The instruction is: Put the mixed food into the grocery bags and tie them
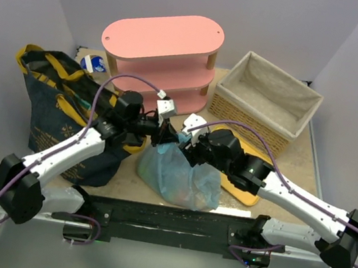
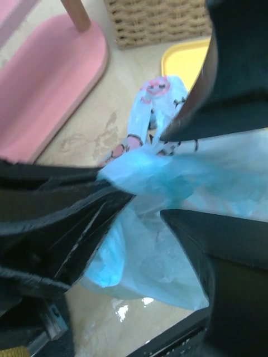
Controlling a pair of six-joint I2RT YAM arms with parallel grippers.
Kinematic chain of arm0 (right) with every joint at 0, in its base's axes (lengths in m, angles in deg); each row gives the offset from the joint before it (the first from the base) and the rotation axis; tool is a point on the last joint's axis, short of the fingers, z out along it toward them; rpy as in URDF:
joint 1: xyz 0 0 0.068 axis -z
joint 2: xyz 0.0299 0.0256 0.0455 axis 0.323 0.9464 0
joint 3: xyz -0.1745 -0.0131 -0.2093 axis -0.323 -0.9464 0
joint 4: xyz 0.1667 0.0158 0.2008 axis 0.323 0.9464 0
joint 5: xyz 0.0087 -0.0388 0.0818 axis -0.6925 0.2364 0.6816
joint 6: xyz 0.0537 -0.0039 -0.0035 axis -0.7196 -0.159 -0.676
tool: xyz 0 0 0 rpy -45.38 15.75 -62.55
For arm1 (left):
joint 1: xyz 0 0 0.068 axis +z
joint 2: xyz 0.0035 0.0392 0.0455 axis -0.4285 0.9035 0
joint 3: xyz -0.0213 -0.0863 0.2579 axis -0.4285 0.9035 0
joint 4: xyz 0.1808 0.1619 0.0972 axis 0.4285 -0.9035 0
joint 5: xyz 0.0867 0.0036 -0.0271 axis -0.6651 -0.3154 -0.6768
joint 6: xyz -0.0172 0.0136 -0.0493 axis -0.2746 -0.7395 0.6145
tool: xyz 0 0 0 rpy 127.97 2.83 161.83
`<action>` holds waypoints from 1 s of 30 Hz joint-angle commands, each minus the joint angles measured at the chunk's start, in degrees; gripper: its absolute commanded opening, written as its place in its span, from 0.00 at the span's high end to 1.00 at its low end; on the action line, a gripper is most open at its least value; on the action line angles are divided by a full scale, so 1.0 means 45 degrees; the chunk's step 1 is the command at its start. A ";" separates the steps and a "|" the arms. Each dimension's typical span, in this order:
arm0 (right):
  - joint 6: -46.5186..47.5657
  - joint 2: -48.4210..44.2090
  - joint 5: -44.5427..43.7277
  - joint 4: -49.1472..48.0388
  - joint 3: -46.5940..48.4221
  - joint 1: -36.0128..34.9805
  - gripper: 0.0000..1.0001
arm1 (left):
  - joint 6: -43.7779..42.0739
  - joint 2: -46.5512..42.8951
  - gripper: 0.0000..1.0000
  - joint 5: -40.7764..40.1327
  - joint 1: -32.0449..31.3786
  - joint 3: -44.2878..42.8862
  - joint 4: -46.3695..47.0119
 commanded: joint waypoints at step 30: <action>-0.2185 -0.0306 -0.1832 -0.5894 -0.3076 0.0711 0.34 | 0.0686 -0.2163 1.00 -0.1254 -0.0051 0.1128 0.2226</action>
